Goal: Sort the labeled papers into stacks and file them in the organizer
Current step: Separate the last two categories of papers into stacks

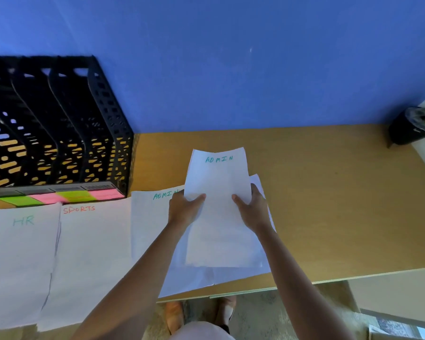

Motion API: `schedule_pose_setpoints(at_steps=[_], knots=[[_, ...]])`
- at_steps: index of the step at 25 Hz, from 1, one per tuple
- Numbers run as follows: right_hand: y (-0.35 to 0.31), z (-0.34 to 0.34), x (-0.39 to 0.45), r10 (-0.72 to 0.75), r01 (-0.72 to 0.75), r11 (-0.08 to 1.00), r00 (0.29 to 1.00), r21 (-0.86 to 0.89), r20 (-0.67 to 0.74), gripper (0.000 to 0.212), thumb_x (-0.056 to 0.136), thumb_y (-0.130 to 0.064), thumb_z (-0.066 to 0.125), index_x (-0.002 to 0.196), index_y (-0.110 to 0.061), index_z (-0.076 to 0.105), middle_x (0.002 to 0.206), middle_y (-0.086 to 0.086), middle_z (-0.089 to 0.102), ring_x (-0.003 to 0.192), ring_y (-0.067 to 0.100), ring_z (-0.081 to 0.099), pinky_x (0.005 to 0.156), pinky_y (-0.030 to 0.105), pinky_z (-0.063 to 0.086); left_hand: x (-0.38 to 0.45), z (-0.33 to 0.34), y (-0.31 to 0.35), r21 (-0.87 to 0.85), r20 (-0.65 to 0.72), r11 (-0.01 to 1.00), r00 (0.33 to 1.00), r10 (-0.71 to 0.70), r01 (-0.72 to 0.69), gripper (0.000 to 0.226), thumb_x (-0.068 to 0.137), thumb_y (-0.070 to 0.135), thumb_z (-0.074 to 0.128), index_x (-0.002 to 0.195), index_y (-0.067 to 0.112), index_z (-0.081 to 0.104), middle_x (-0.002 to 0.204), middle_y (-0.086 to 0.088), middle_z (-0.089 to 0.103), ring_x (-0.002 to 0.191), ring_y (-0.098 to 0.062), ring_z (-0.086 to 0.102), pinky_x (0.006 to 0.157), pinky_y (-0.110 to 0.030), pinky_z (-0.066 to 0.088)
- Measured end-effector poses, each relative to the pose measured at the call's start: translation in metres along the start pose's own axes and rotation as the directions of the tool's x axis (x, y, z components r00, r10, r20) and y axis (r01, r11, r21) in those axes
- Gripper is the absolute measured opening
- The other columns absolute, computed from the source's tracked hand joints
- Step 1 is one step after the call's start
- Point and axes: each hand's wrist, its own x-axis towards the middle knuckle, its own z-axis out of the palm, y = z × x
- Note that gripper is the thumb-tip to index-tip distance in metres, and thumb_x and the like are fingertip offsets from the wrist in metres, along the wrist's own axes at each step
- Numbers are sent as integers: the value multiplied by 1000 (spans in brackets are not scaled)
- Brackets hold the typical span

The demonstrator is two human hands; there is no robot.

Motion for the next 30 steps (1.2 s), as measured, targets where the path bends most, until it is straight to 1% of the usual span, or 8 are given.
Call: schedule_pose_setpoints(at_steps=[4, 8, 11, 15, 17, 22, 27, 30], knots=[[-3, 63, -23, 68, -60, 997, 986, -55, 150, 37, 92, -20, 62, 126, -12, 50, 118, 9, 68, 107, 30, 65, 80, 34, 54, 4, -42, -43, 91, -147, 980, 975, -165, 179, 25, 75, 29, 77, 95, 17, 68, 94, -3, 70, 93, -28, 69, 72, -29, 53], [-7, 104, -39, 81, -57, 991, 974, -118, 210, 42, 91, -12, 59, 130, -16, 43, 124, 10, 66, 110, 32, 64, 85, 38, 55, 6, -78, -70, 188, -261, 939, 936, -236, 289, 32, 77, 31, 73, 104, 14, 69, 104, -10, 73, 84, -29, 62, 75, -33, 55], [-8, 121, -46, 68, -31, 986, 972, -163, 226, 47, 89, -4, 59, 130, -18, 42, 126, 10, 64, 112, 31, 64, 88, 40, 56, 6, -96, -82, 255, -282, 922, 935, -217, 291, 27, 82, 28, 67, 102, 9, 69, 105, -13, 72, 94, -35, 65, 82, -41, 59], [-9, 127, -49, 74, -33, 981, 975, -193, 209, 51, 87, 1, 59, 133, -17, 43, 129, 9, 60, 117, 29, 61, 92, 39, 55, 4, -106, -91, 262, -295, 932, 940, -169, 250, 19, 87, 19, 58, 94, 5, 69, 98, -16, 72, 93, -38, 66, 80, -46, 59], [-9, 128, -50, 47, -4, 977, 979, -213, 196, 53, 87, 2, 60, 135, -13, 45, 129, 10, 56, 119, 28, 58, 95, 37, 53, 3, -108, -93, 264, -336, 938, 933, -130, 226, 20, 87, 15, 61, 102, 4, 67, 105, -18, 67, 100, -39, 62, 85, -49, 57], [-5, 129, -57, -40, 90, 959, 982, -268, 186, 61, 89, -5, 67, 144, -12, 41, 135, 12, 47, 128, 25, 45, 104, 34, 45, 2, -106, -92, 247, -385, 927, 907, -173, 282, 54, 83, 14, 70, 132, 3, 49, 132, -20, 48, 124, -39, 46, 98, -51, 46], [2, 137, -62, -15, 96, 911, 979, -400, 201, 69, 92, -20, 65, 150, -8, 30, 145, 11, 38, 136, 26, 34, 110, 39, 41, 7, -98, -90, 242, -330, 937, 930, -164, 251, 57, 89, 17, 65, 140, 1, 47, 138, -19, 44, 130, -37, 40, 102, -49, 44], [7, 135, -59, -15, 86, 887, 987, -454, 158, 69, 93, -32, 64, 149, -8, 32, 150, 10, 35, 139, 27, 29, 109, 43, 39, 7, -96, -86, 317, -347, 911, 926, -146, 263, 58, 89, 22, 65, 141, 4, 46, 138, -18, 44, 130, -37, 40, 103, -50, 41]])
